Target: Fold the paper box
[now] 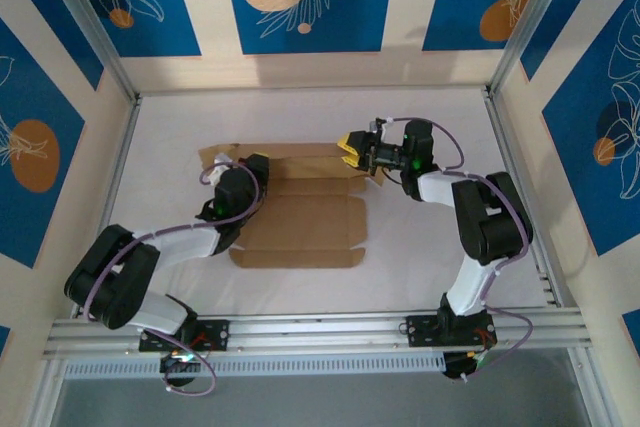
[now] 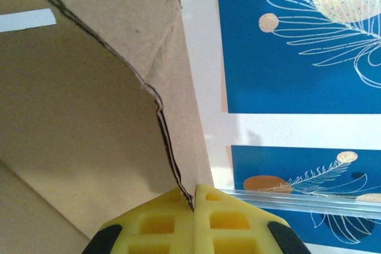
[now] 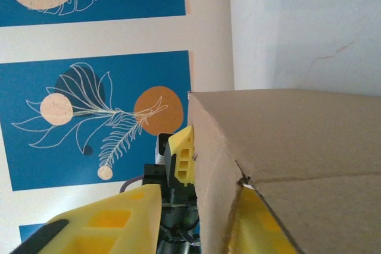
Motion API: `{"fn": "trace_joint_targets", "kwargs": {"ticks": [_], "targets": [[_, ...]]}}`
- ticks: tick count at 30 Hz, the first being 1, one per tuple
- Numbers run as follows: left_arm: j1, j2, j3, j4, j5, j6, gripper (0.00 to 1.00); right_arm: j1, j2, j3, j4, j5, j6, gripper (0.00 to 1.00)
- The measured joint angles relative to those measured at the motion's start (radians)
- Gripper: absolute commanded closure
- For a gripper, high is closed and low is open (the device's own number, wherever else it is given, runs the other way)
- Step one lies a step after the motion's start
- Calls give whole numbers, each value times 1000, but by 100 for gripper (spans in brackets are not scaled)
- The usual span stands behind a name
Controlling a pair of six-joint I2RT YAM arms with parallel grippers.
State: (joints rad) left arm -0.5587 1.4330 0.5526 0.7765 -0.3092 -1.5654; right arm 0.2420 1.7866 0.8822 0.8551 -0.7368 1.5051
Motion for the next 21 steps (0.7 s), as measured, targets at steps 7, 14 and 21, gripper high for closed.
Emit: {"fn": "trace_joint_targets", "kwargs": {"ticks": [7, 14, 21], "targets": [[2, -5, 0, 0, -13, -1, 100, 9, 19, -6, 52, 11, 37, 83], [3, -7, -2, 0, -16, -8, 100, 11, 19, -9, 55, 18, 35, 91], [2, -19, -5, -24, -8, -8, 100, 13, 8, -2, -66, 9, -51, 52]]}}
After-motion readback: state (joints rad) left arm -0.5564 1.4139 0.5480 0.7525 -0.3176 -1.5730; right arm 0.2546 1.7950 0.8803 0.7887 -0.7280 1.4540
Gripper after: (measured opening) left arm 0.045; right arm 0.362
